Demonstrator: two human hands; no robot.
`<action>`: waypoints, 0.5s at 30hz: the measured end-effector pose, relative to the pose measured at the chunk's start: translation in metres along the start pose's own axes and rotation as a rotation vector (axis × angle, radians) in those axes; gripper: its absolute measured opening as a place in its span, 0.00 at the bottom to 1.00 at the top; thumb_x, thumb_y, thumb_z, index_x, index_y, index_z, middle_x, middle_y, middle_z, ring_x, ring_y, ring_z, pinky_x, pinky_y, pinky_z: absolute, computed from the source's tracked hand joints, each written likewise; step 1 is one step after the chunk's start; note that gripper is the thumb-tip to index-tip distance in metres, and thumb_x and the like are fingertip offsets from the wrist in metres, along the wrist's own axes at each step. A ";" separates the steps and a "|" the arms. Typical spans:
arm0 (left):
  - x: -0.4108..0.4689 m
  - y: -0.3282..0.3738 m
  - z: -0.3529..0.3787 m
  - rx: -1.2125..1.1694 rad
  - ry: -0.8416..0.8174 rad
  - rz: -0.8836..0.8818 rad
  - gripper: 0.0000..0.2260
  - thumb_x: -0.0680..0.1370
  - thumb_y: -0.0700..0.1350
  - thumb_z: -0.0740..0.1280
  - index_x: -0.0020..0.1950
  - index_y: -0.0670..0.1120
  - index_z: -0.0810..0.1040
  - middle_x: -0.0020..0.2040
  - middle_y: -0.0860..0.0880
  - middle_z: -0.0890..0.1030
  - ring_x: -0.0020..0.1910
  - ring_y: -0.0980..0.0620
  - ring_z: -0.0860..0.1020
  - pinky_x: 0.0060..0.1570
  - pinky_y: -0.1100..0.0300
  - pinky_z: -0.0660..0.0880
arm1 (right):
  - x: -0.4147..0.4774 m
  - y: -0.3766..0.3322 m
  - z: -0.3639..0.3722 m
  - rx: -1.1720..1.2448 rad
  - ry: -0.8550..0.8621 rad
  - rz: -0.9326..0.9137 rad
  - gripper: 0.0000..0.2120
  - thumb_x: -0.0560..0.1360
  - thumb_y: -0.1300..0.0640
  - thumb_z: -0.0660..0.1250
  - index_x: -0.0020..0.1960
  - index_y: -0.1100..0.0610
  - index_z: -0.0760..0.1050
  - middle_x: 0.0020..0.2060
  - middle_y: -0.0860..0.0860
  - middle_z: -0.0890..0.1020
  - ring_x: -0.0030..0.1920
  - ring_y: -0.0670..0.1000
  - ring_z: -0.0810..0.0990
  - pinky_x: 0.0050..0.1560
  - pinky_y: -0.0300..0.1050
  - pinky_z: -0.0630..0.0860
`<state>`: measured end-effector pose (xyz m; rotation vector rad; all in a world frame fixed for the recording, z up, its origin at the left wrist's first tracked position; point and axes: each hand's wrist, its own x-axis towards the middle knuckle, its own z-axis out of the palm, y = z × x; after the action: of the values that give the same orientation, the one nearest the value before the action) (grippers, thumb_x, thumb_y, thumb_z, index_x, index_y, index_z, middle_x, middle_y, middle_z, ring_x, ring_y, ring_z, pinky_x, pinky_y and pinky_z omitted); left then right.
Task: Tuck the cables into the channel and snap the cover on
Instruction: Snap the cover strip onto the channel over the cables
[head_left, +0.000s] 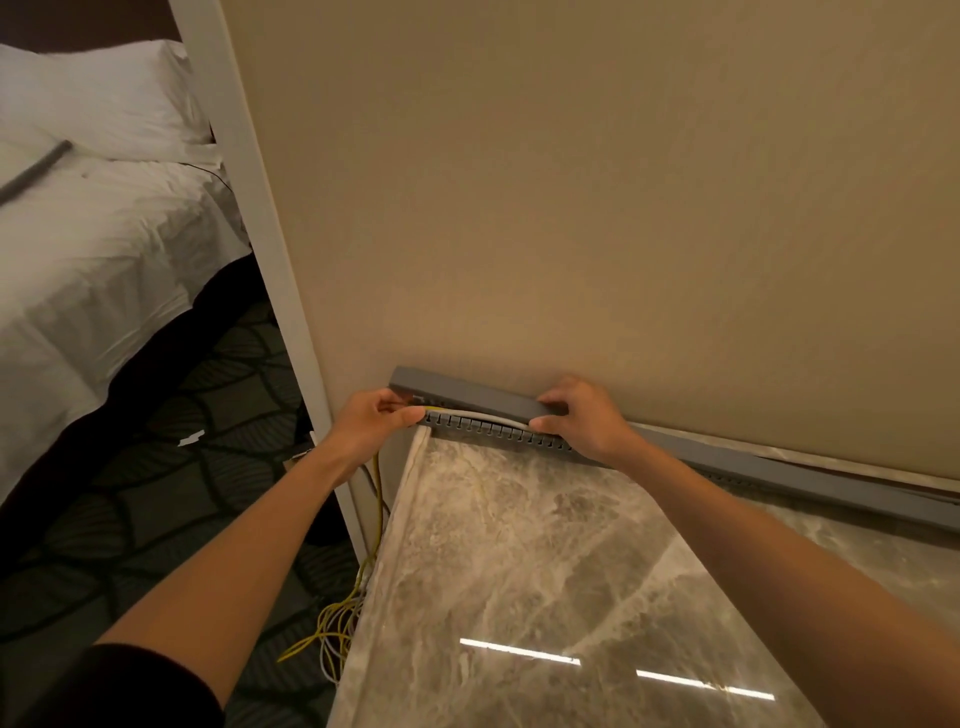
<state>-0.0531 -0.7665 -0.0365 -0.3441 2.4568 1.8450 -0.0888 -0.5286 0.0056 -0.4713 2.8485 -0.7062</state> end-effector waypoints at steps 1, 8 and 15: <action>0.000 -0.001 0.001 -0.014 0.011 0.006 0.12 0.75 0.37 0.67 0.57 0.35 0.77 0.41 0.50 0.78 0.45 0.50 0.76 0.42 0.69 0.72 | -0.001 0.000 -0.001 -0.069 -0.018 -0.026 0.16 0.74 0.55 0.67 0.56 0.65 0.77 0.52 0.59 0.77 0.53 0.57 0.74 0.49 0.44 0.66; 0.000 -0.003 -0.002 -0.150 -0.032 0.024 0.15 0.74 0.37 0.69 0.60 0.41 0.75 0.54 0.46 0.78 0.54 0.50 0.76 0.49 0.66 0.73 | 0.008 -0.023 0.004 -0.314 -0.115 -0.097 0.17 0.75 0.50 0.63 0.60 0.58 0.74 0.57 0.57 0.79 0.58 0.59 0.76 0.54 0.50 0.73; 0.007 -0.001 -0.010 -0.118 -0.084 0.009 0.17 0.70 0.32 0.71 0.58 0.35 0.75 0.49 0.42 0.81 0.46 0.50 0.79 0.44 0.68 0.78 | 0.030 -0.064 0.035 -0.147 -0.062 -0.191 0.15 0.77 0.53 0.63 0.59 0.61 0.75 0.54 0.60 0.79 0.55 0.60 0.76 0.44 0.44 0.65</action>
<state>-0.0588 -0.7777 -0.0357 -0.2560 2.3052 1.9705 -0.0914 -0.6077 0.0033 -0.7817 2.8340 -0.5029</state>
